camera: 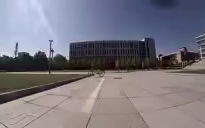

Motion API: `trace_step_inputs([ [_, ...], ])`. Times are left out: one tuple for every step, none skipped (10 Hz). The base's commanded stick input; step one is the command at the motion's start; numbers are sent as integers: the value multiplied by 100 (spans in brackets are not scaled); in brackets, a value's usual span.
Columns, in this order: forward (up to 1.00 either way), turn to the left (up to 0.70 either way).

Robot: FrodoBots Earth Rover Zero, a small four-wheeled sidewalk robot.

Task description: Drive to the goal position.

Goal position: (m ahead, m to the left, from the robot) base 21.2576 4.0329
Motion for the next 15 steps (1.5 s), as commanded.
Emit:
trace_step_inputs([
  [6,0],
  [6,0],
  [6,0],
  [6,0],
  [6,0],
  [6,0],
  [6,0],
  [6,0],
  [6,0],
  [6,0],
  [6,0],
  [6,0],
  [6,0],
  [6,0],
  [6,0],
])
